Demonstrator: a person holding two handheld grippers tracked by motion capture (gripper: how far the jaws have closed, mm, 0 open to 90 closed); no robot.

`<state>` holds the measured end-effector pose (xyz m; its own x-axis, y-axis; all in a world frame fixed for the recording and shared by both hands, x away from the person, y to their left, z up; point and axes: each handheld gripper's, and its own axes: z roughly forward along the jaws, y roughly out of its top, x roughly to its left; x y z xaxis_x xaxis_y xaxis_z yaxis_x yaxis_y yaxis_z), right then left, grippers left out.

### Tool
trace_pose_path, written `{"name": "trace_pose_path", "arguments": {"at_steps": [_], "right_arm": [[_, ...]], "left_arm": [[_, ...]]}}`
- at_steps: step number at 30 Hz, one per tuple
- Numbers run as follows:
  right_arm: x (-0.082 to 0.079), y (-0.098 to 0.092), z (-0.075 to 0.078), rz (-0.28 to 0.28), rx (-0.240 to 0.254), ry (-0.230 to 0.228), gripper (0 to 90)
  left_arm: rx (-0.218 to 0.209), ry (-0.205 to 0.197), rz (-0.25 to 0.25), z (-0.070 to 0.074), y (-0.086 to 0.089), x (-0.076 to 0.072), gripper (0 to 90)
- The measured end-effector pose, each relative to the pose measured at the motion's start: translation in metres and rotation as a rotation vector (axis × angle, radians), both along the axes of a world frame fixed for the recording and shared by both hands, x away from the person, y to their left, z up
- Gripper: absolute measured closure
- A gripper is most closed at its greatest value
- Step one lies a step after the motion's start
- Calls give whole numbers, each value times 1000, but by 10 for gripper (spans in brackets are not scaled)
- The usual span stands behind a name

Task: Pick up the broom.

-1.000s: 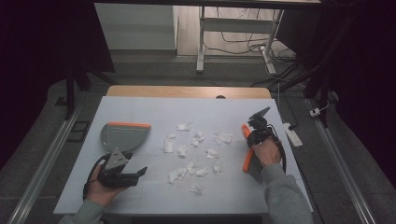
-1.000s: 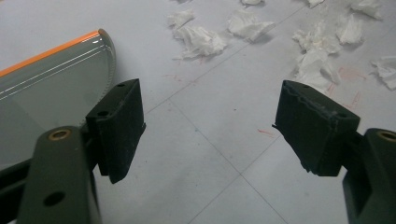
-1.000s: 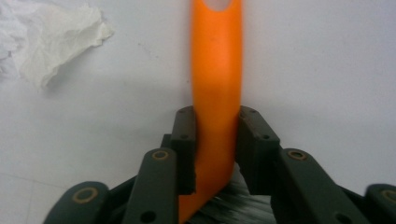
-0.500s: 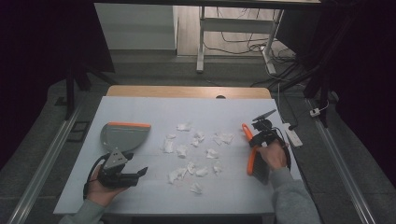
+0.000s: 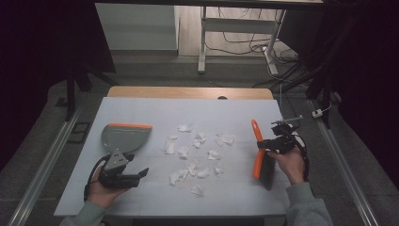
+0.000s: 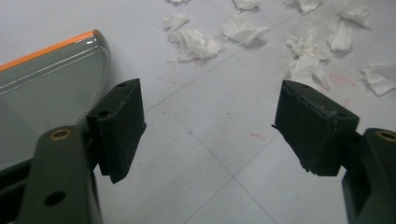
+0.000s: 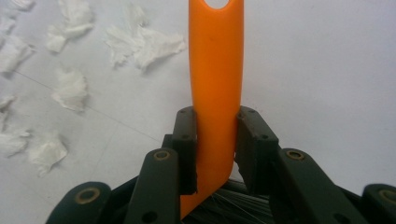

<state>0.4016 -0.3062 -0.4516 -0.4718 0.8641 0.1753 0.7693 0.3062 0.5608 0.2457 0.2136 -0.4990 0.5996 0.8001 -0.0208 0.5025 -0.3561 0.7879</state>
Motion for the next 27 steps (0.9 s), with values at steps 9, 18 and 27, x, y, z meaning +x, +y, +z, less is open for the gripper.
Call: {"name": "trace_pose_path", "arguments": {"at_steps": [9, 18, 27], "right_arm": [[-20, -16, 19, 21, 149, -126, 708], [-26, -18, 28, 61, 221, -215, 708], [-39, -15, 42, 91, 281, -335, 708]], "left_arm": [[12, 5, 4, -2, -4, 3, 254], [22, 3, 3, -2, -11, 6, 256], [24, -15, -12, 1, -22, 11, 258]]}}
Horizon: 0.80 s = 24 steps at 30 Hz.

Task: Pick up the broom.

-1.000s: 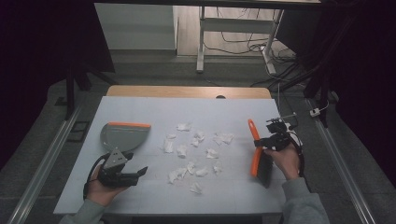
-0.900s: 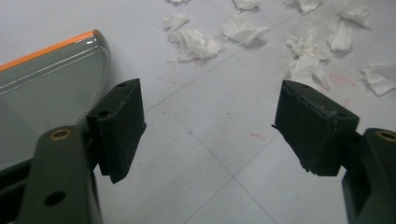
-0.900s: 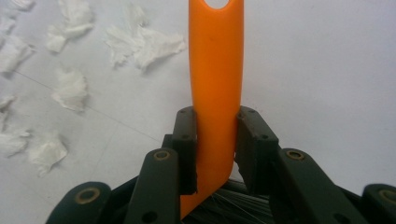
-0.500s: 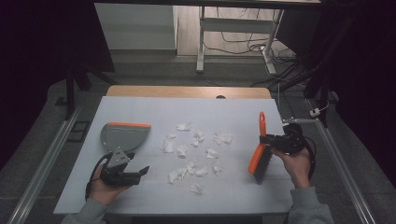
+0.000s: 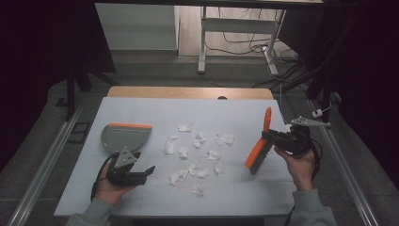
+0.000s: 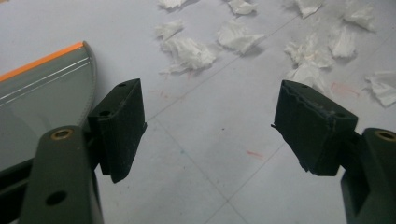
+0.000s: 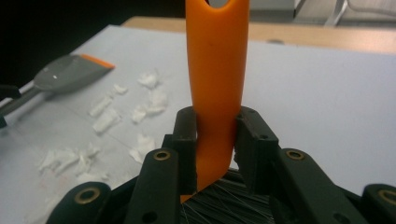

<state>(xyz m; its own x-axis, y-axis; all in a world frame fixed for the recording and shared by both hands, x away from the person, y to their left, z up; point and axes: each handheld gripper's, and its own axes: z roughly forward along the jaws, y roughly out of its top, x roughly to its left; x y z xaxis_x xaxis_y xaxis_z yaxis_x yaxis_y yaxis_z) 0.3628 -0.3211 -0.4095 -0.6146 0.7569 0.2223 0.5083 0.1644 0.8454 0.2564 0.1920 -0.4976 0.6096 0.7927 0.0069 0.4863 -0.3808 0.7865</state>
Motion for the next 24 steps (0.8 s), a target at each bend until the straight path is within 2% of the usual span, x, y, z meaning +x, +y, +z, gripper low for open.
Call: {"name": "trace_pose_path", "arguments": {"at_steps": [2, 8, 13, 24], "right_arm": [[-3, 2, 4, 8, 26, -19, 707], [-6, 13, 9, 31, 88, -32, 707], [-5, 25, 8, 50, 108, -31, 707], [-2, 54, 0, 79, 159, -15, 706]], "left_arm": [[3, -6, -8, 1, -4, 1, 258], [0, -27, -30, 7, -16, 5, 261], [-6, -38, -61, 11, -33, 11, 262], [-36, -42, -173, 21, -81, 23, 265]]}}
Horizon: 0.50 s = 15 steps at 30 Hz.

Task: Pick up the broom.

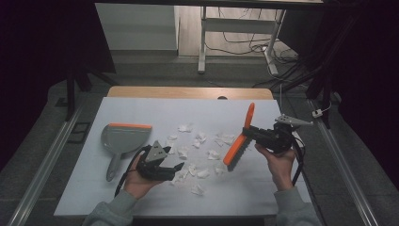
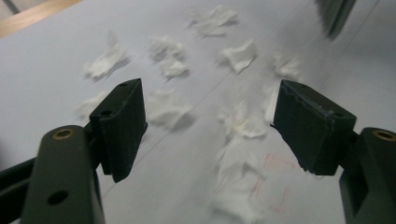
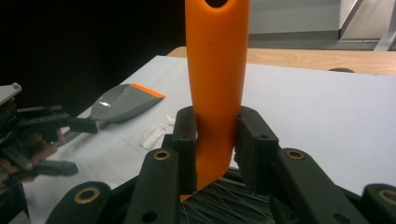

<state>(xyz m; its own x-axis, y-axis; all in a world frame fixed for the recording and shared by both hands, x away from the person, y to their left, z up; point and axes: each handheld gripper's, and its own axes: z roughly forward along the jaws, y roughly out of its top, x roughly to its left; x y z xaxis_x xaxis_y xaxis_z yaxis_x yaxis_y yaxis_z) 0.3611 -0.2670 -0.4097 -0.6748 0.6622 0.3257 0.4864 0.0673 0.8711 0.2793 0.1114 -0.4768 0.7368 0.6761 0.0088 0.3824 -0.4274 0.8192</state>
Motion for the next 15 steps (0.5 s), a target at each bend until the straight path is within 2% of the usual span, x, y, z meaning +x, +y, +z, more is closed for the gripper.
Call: {"name": "trace_pose_path", "arguments": {"at_steps": [6, 10, 15], "right_arm": [[-2, 16, -5, -1, 18, -1, 706], [-3, 25, -8, -5, 24, -4, 707], [-6, 33, -12, -6, 43, -2, 706]], "left_arm": [[-21, 7, -52, 3, -25, 4, 266], [-17, 18, -98, 2, -41, 5, 295], [-26, 30, -130, 0, -59, 9, 303]]}}
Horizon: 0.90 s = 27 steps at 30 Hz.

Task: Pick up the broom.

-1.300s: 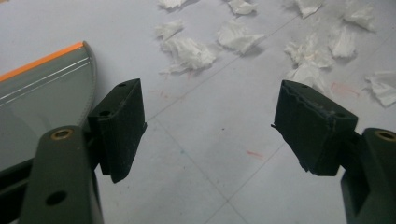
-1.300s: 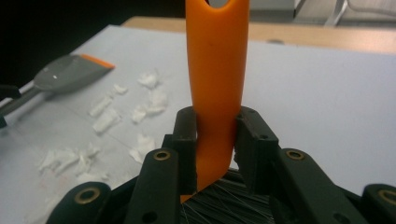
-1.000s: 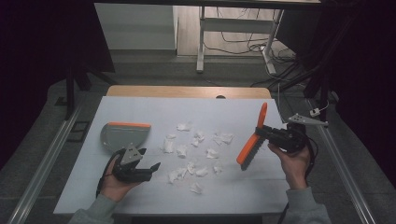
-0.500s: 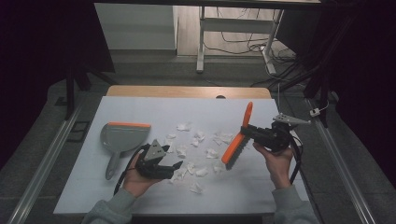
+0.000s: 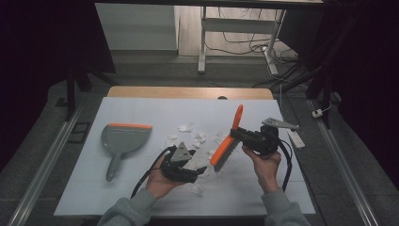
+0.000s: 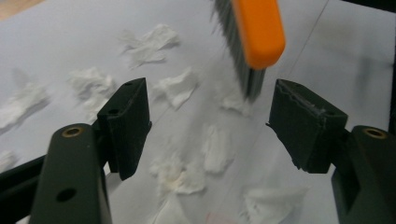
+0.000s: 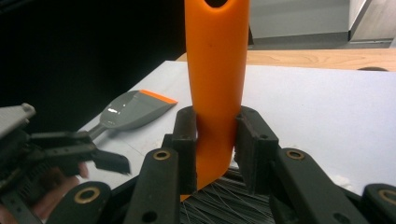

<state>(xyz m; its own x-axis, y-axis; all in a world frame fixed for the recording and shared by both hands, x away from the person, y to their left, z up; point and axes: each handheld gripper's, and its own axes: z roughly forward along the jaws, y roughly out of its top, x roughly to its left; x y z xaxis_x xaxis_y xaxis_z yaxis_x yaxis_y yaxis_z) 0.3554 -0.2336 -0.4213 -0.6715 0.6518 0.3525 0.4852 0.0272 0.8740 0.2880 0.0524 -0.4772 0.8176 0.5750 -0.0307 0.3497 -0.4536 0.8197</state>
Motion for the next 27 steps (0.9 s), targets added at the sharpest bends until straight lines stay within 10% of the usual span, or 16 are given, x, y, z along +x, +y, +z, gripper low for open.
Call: {"name": "trace_pose_path", "arguments": {"at_steps": [9, 18, 27], "right_arm": [[-7, 13, -2, -2, 71, 0, 706], [-11, 26, -9, -4, 133, 28, 705], [-8, 26, -14, 14, 154, 49, 692]], "left_arm": [[-28, -9, -15, -4, -18, 3, 340], [-18, -19, 11, -9, -21, 8, 728], [-17, 10, 25, -4, -4, 16, 786]]}}
